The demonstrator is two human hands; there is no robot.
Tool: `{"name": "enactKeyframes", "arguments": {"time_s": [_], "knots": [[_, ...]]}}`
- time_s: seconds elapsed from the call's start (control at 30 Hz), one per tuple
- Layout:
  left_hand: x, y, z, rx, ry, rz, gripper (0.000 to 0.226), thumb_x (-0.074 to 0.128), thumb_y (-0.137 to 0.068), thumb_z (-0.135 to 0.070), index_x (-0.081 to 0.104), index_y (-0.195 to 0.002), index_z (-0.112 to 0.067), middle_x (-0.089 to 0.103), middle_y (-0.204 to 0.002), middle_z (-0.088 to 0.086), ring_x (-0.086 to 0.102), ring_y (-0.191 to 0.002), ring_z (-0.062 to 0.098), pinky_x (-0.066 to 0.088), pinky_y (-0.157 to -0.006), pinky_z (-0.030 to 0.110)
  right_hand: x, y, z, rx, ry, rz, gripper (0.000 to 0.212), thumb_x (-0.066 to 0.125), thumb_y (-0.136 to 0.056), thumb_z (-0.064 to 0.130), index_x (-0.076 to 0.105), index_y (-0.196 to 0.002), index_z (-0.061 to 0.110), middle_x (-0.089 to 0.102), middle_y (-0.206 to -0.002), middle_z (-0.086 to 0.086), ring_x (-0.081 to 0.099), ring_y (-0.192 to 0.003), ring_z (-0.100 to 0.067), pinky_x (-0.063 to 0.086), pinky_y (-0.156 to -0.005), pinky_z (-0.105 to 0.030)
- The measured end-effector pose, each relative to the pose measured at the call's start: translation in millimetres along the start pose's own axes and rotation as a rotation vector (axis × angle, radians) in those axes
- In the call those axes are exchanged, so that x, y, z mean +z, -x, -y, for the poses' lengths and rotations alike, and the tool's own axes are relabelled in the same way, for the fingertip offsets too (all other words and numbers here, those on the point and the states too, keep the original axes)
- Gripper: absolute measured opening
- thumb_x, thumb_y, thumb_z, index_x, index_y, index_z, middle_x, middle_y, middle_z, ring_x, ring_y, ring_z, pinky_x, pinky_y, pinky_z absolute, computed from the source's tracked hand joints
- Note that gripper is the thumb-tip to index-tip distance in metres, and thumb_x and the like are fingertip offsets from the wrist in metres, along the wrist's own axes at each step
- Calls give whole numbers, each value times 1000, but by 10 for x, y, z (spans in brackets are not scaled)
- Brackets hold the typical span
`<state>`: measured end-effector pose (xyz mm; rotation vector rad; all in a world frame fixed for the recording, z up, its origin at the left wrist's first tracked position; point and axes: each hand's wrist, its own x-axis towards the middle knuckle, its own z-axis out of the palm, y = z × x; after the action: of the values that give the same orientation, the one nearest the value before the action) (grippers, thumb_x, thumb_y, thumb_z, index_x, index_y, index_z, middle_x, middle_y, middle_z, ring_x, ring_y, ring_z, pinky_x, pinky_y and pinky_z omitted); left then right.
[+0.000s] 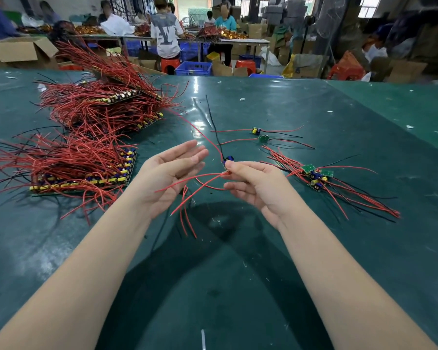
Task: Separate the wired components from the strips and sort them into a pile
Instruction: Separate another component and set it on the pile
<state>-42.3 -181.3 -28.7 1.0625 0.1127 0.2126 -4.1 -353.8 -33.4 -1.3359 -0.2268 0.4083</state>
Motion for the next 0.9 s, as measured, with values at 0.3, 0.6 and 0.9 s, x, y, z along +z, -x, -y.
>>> {"name": "enactKeyframes", "arguments": {"time_s": [0.3,0.6,0.9], "knots": [[-19,-21,4,-51,39,-26,23,56,-87,6,65,-104,-5,76,-89,4,72,-85,9,56,-78,19,20,-3,-22,41,-19,56,14,74,-82,22,78,-68,19,75,-78,-4,70,-63,-13,53,-57,-19],[-13,2,11,-111,148,-41,40,64,-67,10,66,-103,-7,76,-90,2,74,-78,17,58,-71,23,20,-5,-48,51,-13,69,8,73,-83,19,74,-76,15,74,-75,-3,69,-62,-13,53,-57,-19],[9,55,90,14,-374,87,17,64,-87,-20,74,-98,-13,73,-105,7,66,-107,18,46,-100,34,37,-3,-64,22,80,68,7,75,-81,21,75,-76,16,75,-78,-4,70,-64,-14,54,-61,-21]]}}
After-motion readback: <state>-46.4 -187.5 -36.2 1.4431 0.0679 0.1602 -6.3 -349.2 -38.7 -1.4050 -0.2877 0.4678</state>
